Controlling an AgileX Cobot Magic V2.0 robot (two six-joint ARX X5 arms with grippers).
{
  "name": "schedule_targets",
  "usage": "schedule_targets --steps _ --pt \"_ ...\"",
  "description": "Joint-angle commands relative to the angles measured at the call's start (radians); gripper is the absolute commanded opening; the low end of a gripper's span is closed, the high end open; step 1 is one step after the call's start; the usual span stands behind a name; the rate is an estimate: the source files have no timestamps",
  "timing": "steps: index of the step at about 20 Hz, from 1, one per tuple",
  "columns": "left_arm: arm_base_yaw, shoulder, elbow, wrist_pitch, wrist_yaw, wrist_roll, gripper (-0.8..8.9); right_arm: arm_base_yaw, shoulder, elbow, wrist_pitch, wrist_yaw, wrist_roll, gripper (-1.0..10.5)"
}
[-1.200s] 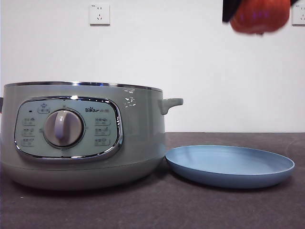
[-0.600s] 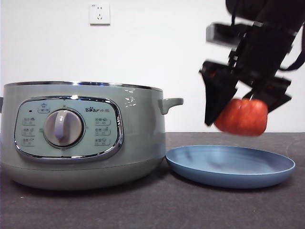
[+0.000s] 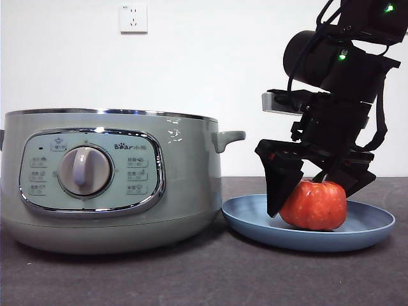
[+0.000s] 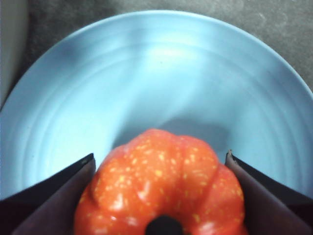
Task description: Take the pumpkin out from the steamer,put the pumpkin in the blue plate,close the lid
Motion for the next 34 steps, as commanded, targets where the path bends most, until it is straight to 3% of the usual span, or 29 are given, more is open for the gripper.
schedule_targets --steps 1,9,17,25,34 --pt "-0.002 -0.01 0.012 0.05 -0.005 0.004 -0.08 -0.001 0.014 -0.008 0.005 0.0 0.01 5.7" --pt "-0.002 -0.003 0.012 0.055 0.036 0.003 -0.09 0.0 -0.046 0.011 -0.044 -0.002 0.032 5.7" --pt "-0.002 0.163 0.012 0.125 0.198 -0.023 -0.08 -0.001 -0.373 0.019 -0.13 -0.001 0.053 5.7" --pt "-0.002 0.264 -0.068 0.261 0.234 -0.073 -0.09 0.0 -0.689 0.019 -0.148 -0.002 0.125 5.7" --pt "-0.002 0.266 -0.197 0.392 0.256 -0.12 -0.09 0.0 -0.856 0.019 -0.227 -0.002 0.136 5.7"
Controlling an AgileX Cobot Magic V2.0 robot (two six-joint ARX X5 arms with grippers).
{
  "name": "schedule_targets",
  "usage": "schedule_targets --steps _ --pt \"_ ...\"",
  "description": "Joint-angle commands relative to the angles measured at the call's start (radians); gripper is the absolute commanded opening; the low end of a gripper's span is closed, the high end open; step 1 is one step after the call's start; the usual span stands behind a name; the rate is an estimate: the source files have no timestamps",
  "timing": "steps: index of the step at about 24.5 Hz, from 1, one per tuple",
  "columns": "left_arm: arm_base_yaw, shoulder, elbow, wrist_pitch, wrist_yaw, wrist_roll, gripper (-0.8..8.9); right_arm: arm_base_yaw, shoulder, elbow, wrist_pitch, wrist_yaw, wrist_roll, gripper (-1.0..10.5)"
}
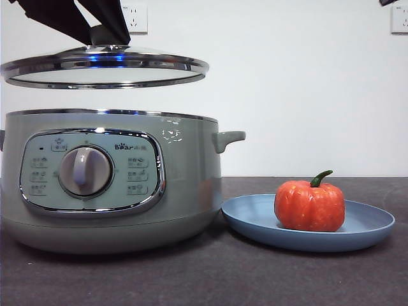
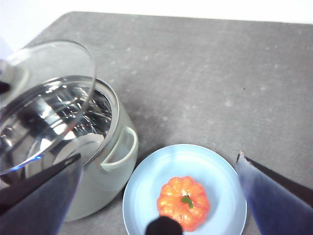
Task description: Take the pumpkin out from the steamer,put the pumpkin in the blue plate,close the lid
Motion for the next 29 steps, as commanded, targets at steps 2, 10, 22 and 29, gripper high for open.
schedule_targets --steps 2,10,22,29 --pt "-0.001 -0.01 -0.024 0.062 0.002 -0.018 -0.09 0.0 -0.024 0.002 -0.002 -0.001 0.016 5.7" --pt "-0.001 0.025 -0.025 0.069 0.021 -0.018 -0.09 0.0 -0.028 0.002 -0.014 -0.001 0.016 5.7" --pt "-0.008 0.087 -0.025 0.057 0.037 -0.02 -0.09 0.0 -0.028 0.002 -0.051 -0.001 0.016 5.7" --pt "-0.008 0.088 -0.025 0.036 0.053 -0.019 -0.09 0.0 -0.028 0.002 -0.05 -0.001 0.016 5.7"
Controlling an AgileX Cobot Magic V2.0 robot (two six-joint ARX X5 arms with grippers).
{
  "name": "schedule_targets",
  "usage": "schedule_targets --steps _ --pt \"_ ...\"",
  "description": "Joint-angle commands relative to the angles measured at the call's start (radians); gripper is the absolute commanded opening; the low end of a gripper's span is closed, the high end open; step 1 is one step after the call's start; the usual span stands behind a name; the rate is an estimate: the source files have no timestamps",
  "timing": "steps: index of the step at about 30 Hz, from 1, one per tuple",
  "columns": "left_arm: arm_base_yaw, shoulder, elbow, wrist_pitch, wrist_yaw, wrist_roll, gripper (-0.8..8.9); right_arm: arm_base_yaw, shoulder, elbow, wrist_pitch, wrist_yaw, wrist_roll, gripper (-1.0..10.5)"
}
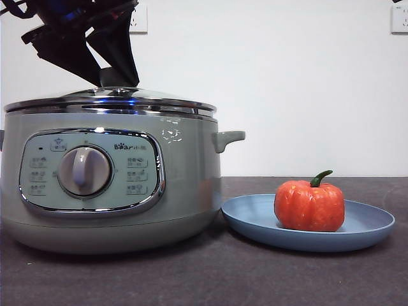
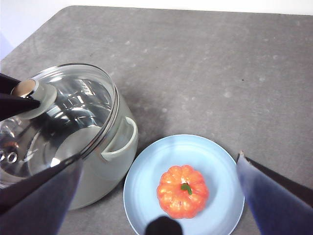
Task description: Take the pumpkin out from the steamer,put the pumpkin in the blue plate,close the lid
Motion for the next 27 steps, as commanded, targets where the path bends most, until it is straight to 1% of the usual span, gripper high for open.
schedule_targets --steps 1,7,12,15,16,17,18,20,21,22,27 --pt "-0.003 -0.009 0.009 0.029 0.012 -0.008 -0.09 0.0 -0.002 0.002 0.003 -0.001 0.008 5.7" --pt "-0.003 0.023 0.009 0.015 0.011 0.0 -0.09 0.0 -0.002 0.002 0.003 -0.001 0.008 5.7" --pt "-0.003 0.059 0.009 -0.012 0.01 0.03 -0.08 0.0 -0.002 0.002 0.003 -0.001 0.008 5.7" --pt "-0.003 0.062 0.009 -0.012 0.011 0.031 0.02 0.0 -0.002 0.002 0.003 -0.001 0.008 5.7" --pt "-0.003 0.062 0.009 -0.012 0.011 0.031 0.18 0.0 -0.002 0.002 0.003 -0.001 0.008 5.7" --pt "-0.003 0.062 0.009 -0.013 0.011 0.031 0.71 0.0 -0.002 0.002 0.003 -0.001 0.008 5.7" --pt "-0.003 0.062 0.009 -0.013 0.011 0.031 1.55 0.0 -0.002 0.002 0.003 -0.001 0.008 5.7" --pt "-0.003 0.062 0.009 -0.016 0.011 0.03 3.8 0.0 -0.002 0.002 0.003 -0.001 0.008 5.7" --pt "-0.003 0.062 0.009 -0.015 0.011 0.03 4.42 0.0 -0.002 0.002 0.003 -0.001 0.008 5.7" --pt "-0.003 0.062 0.009 -0.015 0.011 0.03 4.74 0.0 -0.002 0.002 0.003 -0.001 0.008 5.7" --pt "-0.003 0.053 0.01 -0.014 0.011 0.02 4.71 0.0 -0.002 0.002 0.003 -0.002 0.008 5.7"
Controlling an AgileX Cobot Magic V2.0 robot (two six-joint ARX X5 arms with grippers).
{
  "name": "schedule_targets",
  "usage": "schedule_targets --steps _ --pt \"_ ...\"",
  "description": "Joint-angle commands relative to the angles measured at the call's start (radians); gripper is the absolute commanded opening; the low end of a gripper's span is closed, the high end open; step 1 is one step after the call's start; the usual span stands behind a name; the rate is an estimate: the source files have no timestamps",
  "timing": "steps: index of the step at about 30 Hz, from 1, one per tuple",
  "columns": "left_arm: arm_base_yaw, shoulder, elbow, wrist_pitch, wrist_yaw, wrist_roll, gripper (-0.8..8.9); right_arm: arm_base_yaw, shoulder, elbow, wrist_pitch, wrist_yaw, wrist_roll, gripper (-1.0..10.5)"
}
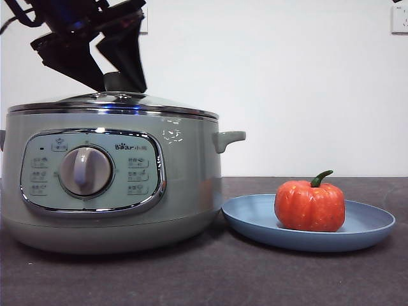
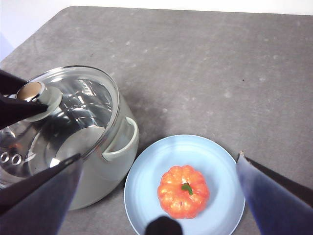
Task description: Take the pumpkin out from the steamer,put the pumpkin in the blue plate,close the lid
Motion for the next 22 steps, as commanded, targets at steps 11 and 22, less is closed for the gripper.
schedule_targets --steps 11,22 --pt "-0.003 -0.171 0.038 -0.028 0.008 -0.068 4.66 0.0 0.0 0.002 0.023 -0.001 -0.004 5.6" --pt "-0.003 -0.414 0.031 -0.214 -0.073 -0.027 -0.08 0.0 -0.004 -0.031 0.092 0.003 -0.109 -0.1"
